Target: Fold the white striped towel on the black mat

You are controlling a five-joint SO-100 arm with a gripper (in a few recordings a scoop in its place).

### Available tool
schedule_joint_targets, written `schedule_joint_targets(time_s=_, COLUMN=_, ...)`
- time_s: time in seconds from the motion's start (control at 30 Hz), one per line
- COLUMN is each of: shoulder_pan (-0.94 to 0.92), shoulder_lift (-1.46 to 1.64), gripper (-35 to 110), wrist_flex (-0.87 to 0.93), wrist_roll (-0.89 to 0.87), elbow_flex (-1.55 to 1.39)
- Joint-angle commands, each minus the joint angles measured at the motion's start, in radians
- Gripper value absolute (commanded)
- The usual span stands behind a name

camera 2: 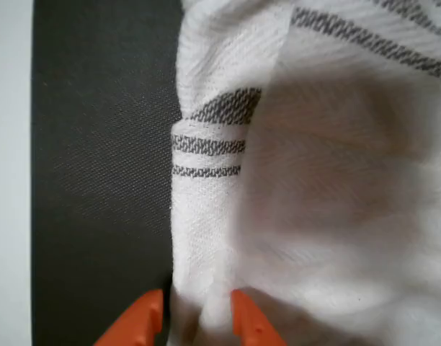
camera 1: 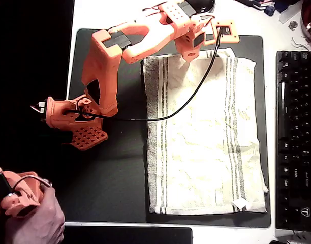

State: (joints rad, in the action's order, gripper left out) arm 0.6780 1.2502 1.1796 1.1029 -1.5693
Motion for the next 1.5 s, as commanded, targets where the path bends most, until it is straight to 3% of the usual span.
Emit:
schedule_joint_targets(time_s=0.0, shoulder_pan=-0.008, shoulder_lift=0.014, gripper=14, wrist_flex=-0.014, wrist_roll=0.011, elbow_flex=-0.035)
schedule_joint_targets(time_s=0.5, shoulder_pan=-0.011, shoulder_lift=0.003, gripper=23, wrist_flex=-0.087, wrist_roll=-0.060, elbow_flex=-0.097)
schedule_joint_targets(time_s=1.07, shoulder_pan=0.006, shoulder_lift=-0.021, gripper=1, wrist_flex=-0.127, wrist_roll=-0.067, elbow_flex=-0.127)
schedule_joint_targets(time_s=1.47, shoulder_pan=-0.005, shoulder_lift=0.075, gripper=0, wrist_flex=-0.095, wrist_roll=-0.063, elbow_flex=-0.141)
